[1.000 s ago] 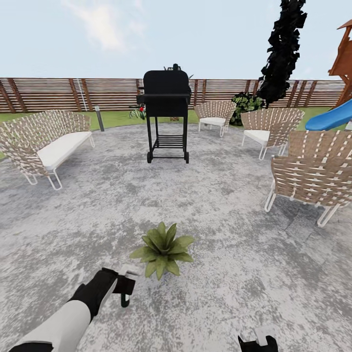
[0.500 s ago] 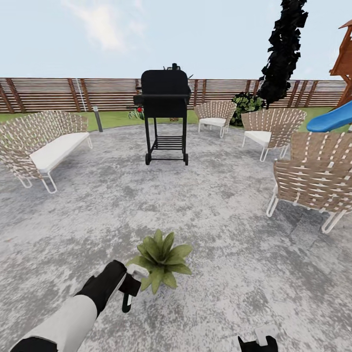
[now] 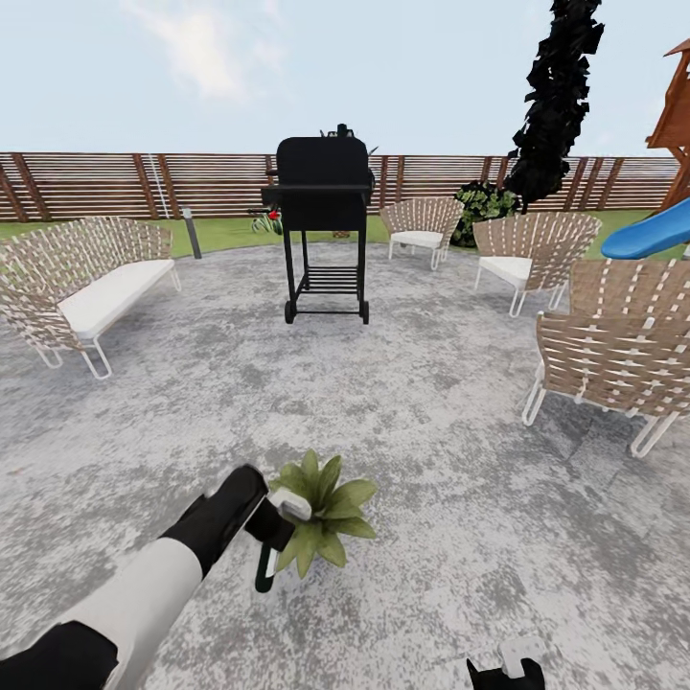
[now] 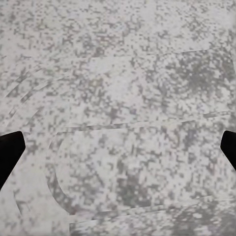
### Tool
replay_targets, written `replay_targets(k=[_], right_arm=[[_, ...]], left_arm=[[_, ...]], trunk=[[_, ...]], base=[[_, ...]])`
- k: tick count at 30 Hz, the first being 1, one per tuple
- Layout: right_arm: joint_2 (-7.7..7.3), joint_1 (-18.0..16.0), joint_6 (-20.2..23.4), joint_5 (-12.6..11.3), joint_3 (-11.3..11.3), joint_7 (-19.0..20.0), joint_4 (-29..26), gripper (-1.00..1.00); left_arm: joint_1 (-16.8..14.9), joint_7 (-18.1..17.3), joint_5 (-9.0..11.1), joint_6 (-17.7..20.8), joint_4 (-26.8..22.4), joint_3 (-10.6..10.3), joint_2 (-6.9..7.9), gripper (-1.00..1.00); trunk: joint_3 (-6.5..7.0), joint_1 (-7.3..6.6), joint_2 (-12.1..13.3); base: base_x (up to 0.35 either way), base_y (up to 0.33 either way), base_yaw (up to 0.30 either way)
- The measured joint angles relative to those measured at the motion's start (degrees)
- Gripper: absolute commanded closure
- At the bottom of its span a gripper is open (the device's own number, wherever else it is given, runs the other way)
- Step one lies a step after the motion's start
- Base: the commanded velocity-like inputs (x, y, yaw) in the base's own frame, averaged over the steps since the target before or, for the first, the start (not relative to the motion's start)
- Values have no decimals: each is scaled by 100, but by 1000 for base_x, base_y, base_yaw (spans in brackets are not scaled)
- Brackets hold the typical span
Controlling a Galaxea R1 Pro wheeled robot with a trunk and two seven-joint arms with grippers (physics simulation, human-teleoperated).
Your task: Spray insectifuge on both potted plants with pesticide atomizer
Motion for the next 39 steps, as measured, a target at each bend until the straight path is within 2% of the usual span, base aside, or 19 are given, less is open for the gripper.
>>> replay_targets(k=[5, 11, 13, 21, 28, 39], right_arm=[[-7, 0, 0, 3, 0, 0, 0, -100], [-9, 0, 0, 4, 0, 0, 0, -100], [-9, 0, 0, 4, 0, 0, 0, -100], [-7, 0, -5, -10, -3, 0, -7, -100], [9, 0, -8, -39, -8, 0, -18, -100], [8, 0, -10, -38, -12, -2, -18, -100]], left_arm=[[39, 0, -5, -13, 127, 32, 13, 100], [43, -7, 15, -88, 704, 47, 11, 100], [47, -12, 19, -102, 762, 50, 10, 100], [324, 1, 0, -128, 783, 56, 9, 100], [350, 18, 10, -122, 758, 53, 15, 100], [351, 35, 19, -125, 789, 50, 10, 100]], trunk=[[0, 0, 0], [0, 0, 0], [0, 0, 0], [0, 0, 0], [0, -1, 0], [0, 0, 0]], base=[[0, 0, 0], [0, 0, 0], [0, 0, 0], [0, 0, 0], [45, -15, 0], [111, -197, 0]])
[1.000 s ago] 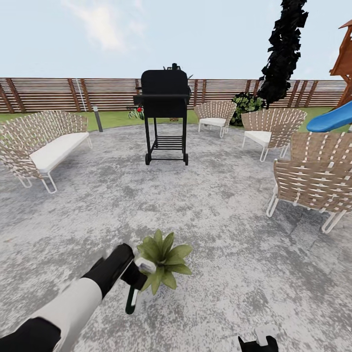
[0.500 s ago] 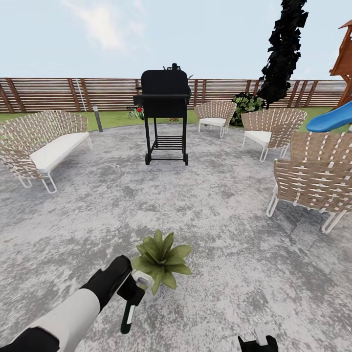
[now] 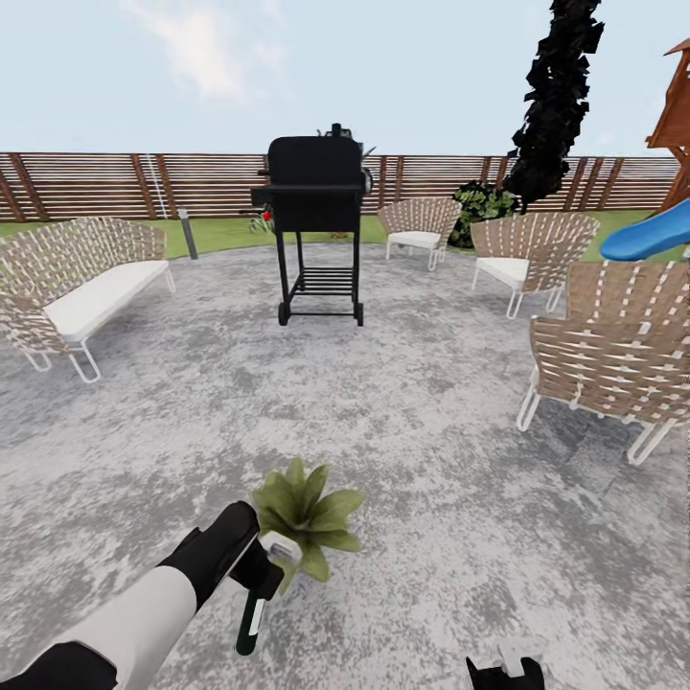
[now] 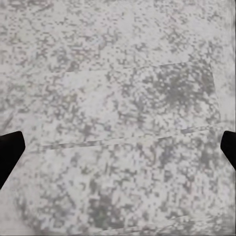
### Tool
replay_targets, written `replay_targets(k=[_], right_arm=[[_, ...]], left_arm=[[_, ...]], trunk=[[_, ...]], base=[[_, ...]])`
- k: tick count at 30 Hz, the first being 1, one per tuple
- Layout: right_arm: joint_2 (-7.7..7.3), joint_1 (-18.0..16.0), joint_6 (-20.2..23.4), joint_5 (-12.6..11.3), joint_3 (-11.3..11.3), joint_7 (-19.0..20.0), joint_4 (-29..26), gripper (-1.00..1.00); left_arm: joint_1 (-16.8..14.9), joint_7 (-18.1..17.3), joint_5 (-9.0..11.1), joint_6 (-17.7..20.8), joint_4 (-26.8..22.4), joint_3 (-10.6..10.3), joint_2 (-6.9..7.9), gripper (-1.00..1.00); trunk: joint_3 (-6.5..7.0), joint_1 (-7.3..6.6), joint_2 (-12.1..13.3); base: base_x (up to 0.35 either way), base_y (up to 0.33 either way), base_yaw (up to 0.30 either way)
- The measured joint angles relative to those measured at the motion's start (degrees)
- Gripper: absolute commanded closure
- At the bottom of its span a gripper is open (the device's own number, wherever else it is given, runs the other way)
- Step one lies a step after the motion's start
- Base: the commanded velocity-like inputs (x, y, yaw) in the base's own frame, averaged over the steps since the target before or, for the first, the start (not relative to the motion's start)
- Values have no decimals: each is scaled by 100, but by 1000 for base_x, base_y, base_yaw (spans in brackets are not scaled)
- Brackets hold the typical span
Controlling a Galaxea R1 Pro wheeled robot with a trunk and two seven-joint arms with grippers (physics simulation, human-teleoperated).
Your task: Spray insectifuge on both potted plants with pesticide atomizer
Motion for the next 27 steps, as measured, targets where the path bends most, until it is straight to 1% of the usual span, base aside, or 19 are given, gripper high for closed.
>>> replay_targets(k=[8, 12, 19, 22, 25, 27], right_arm=[[0, 0, 0, 5, 2, 0, 5, -100], [0, 0, 1, 3, 2, 2, 8, -100], [1, -1, 1, 3, 3, 2, 11, -100], [1, 0, 1, 5, 3, 2, 9, -100], [0, 0, 1, 6, 3, 2, 9, -100], [0, 0, 1, 6, 3, 2, 9, -100]], left_arm=[[0, 9, -7, 0, -2, 15, 0, 100], [0, 10, -8, 4, 2, 20, 0, 100], [18, 13, 1, 4, 6, 35, 1, 100], [229, 20, 0, -7, 4, 37, 7, 100], [371, 25, 1, -15, 3, 51, 21, 100], [421, 41, 4, -124, -2, 77, 17, 100]], trunk=[[0, 0, 0], [0, 0, 0], [0, 0, 0], [-1, 0, 0], [0, 0, 0], [0, 0, 0]], base=[[19, -220, 0], [53, -67, 25], [4, -5, 223], [0, 0, 62], [0, 0, 14], [0, 0, 3]])
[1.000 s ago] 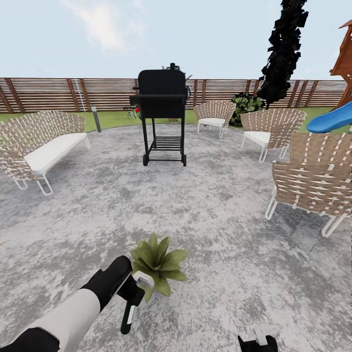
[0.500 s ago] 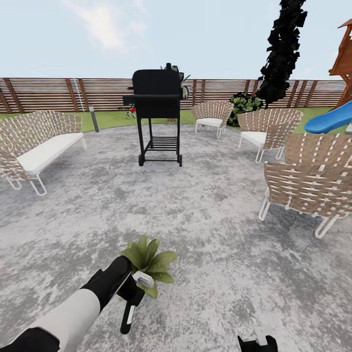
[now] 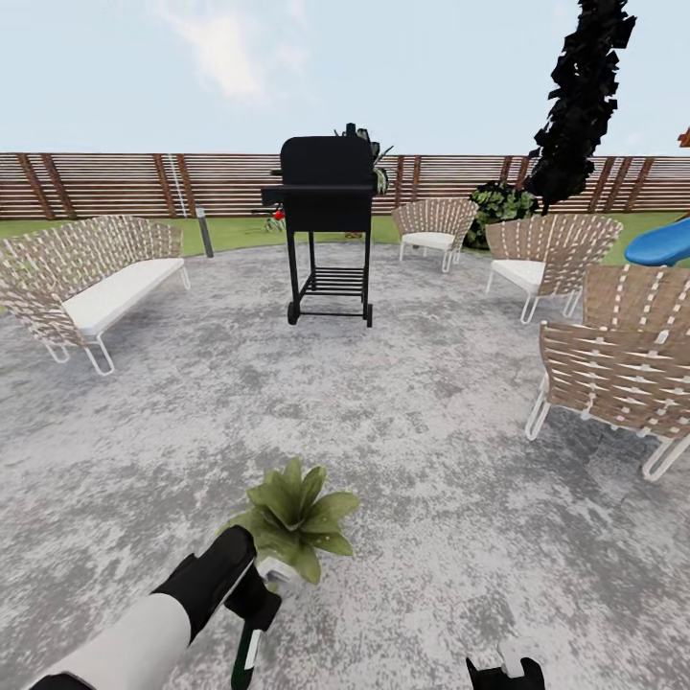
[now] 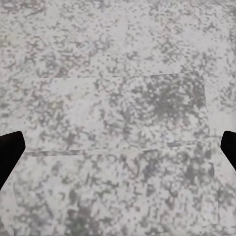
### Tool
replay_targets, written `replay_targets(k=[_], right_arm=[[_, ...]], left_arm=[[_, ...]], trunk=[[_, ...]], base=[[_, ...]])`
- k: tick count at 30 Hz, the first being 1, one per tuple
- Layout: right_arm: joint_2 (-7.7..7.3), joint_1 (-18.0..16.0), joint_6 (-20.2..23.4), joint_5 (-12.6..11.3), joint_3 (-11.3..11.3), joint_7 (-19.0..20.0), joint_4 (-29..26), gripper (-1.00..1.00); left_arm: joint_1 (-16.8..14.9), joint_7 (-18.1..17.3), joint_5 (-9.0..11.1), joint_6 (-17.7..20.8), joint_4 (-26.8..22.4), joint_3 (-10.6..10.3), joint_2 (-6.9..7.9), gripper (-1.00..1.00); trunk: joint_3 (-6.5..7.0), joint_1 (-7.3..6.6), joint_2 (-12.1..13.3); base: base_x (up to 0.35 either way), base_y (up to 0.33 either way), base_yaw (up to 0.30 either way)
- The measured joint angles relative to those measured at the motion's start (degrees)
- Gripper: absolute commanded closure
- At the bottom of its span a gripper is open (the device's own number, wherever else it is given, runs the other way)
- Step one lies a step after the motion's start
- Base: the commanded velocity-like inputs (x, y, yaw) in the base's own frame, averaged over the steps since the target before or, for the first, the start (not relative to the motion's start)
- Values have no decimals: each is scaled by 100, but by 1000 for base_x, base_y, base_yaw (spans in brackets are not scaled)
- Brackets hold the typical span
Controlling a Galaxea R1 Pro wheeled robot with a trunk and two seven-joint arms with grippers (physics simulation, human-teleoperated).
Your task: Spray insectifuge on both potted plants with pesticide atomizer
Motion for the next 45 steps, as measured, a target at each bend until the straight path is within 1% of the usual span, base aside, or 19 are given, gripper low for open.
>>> replay_targets(k=[3, 5, 8, 9, 11, 14, 15, 18, 19, 22, 23, 25, 26, 28, 30, 34, 37, 42, 45], right_arm=[[0, 0, 0, 0, -1, 0, 0, -100], [0, 0, 0, 2, -1, 0, 0, -100], [0, 0, 5, 8, 0, 2, 0, -100], [0, 0, 7, 8, 0, 5, 0, -100], [0, 0, 7, 8, 0, 8, 5, -100], [0, 0, 8, 13, 0, 22, 8, -100], [0, 0, 8, 16, 0, 25, 9, -100], [0, 0, 9, 21, 0, 34, 9, -100], [0, 0, 9, 23, 4, 35, 9, -100], [0, 0, 9, 24, 7, 37, 9, -100], [0, 0, 9, 24, 8, 37, 9, -100], [0, 0, 9, 24, 8, 30, 9, -100], [0, 0, 9, 24, 8, 29, 9, -100], [0, 0, 9, 24, 8, 28, 9, -100], [0, 0, 9, 24, 8, 28, 4, -100], [0, 0, 8, 24, 8, 26, 0, -100], [0, 0, 9, 25, 8, 20, 0, -100], [0, 0, 9, 25, 8, 19, 0, -100], [0, 0, 9, 25, 8, 19, 0, -100]], left_arm=[[-13, 47, -2, -51, -89, 83, -33, 100], [-63, 76, 0, -28, -139, 121, -90, 100], [-276, 90, -20, 22, -198, 144, -168, 100], [-278, 103, -32, 34, -174, 148, -172, 100], [-250, 208, -44, 40, -150, 163, -169, 100], [-217, 655, -11, 35, -118, 167, -178, 100], [-194, 741, 51, 32, -114, 170, -199, 100], [-80, 817, 147, 11, -110, 167, -251, 100], [29, 833, 168, -1, -109, 160, -262, 100], [183, 843, 159, -21, -110, 179, -227, 100], [242, 847, 161, -39, -110, 254, -219, 100], [301, 853, 163, -68, -123, 498, -217, 100], [311, 853, 160, -74, -164, 736, -227, 100], [297, 853, 165, -75, -198, 940, -254, 100], [264, 853, 169, -70, -215, 1029, -282, 100], [223, 846, 183, -67, -218, 1069, -295, 100], [269, 845, 148, -75, -211, 1060, -282, 100], [392, 845, 98, -87, -123, 1059, -158, 100], [527, 844, 139, -188, -130, 1069, -132, 100]], trunk=[[0, 0, 0], [0, 0, 0], [1, 0, 0], [0, 0, 0], [0, 0, 0], [0, 0, 0], [0, 0, 0], [0, 0, 0], [-1, 0, 0], [0, 0, 0], [0, 0, 0], [0, 0, 0], [0, 0, 0], [0, 0, 0], [0, 0, 0], [0, 0, 0], [0, 0, 0], [0, 0, 0], [0, 0, 0]], base=[[0, 0, 0], [0, 0, 0], [0, 0, 0], [0, 0, 0], [0, 0, 0], [0, 0, 0], [0, 0, 0], [0, 0, 0], [0, 0, 0], [0, 0, 0], [0, 0, 0], [0, 0, 0], [0, 0, 0], [0, 0, 0], [0, 0, 0], [0, 0, 0], [0, 0, 0], [0, 0, 0], [0, 0, 0]])
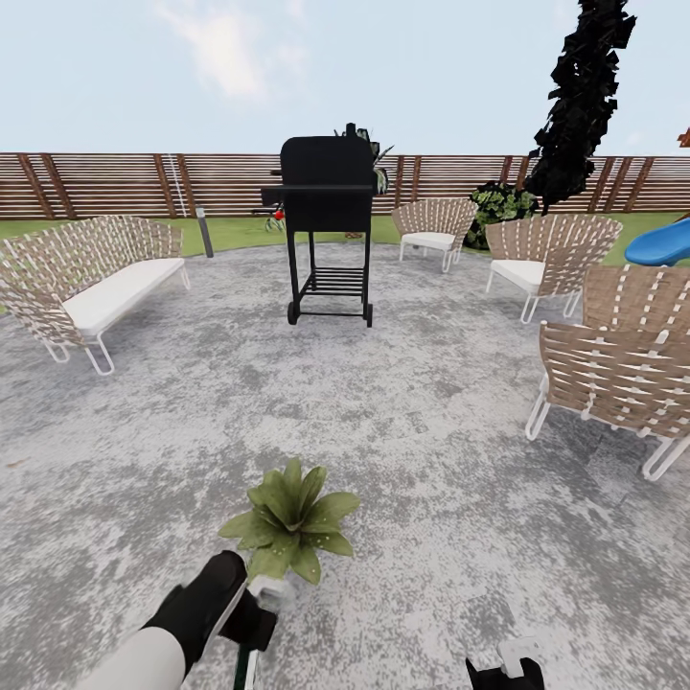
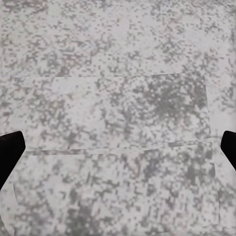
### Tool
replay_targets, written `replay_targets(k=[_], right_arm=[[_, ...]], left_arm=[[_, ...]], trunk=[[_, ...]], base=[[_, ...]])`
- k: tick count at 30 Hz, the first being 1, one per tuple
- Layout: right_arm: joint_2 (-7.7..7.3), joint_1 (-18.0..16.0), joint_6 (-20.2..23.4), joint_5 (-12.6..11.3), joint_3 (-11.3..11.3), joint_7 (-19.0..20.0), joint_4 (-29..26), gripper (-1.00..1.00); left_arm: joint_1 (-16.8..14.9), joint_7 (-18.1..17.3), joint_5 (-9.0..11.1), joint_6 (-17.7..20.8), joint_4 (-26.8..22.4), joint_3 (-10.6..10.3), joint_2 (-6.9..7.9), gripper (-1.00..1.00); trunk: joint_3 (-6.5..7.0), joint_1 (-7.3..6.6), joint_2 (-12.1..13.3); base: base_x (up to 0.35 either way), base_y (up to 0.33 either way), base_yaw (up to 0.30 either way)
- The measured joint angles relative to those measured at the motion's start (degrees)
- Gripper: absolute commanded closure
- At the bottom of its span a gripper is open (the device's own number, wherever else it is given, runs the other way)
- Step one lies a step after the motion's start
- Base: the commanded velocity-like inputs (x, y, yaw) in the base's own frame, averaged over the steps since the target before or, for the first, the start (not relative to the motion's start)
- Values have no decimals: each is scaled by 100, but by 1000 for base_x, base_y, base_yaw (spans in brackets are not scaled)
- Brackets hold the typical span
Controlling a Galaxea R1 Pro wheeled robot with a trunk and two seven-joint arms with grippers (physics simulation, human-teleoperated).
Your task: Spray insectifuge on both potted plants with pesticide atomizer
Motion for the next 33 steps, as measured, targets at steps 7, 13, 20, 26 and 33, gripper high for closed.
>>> replay_targets(k=[7, 13, 20, 26, 33], right_arm=[[-4, 0, 0, 1, 0, -9, 0, -100], [0, 0, 0, 1, 0, -9, 0, -100], [-3, 0, 0, 1, 0, -9, 0, -100], [-3, 0, 0, 1, 0, -9, 0, -100], [-5, 0, 0, 1, 0, -9, 0, -100]], left_arm=[[-44, 17, 58, -130, -190, 12, -190, 100], [-61, 221, 28, -97, -405, 282, -274, 100], [-3, 561, 16, -139, -326, 853, -263, 100], [17, 574, -10, -147, -322, 836, -259, 100], [17, 557, 17, -145, -353, 837, -283, 100]], trunk=[[0, 0, 0], [0, 0, 0], [0, 0, 0], [0, 0, 0], [0, 0, 0]], base=[[0, 0, 0], [0, 0, 0], [0, 0, 0], [0, 0, 0], [0, 0, 0]])
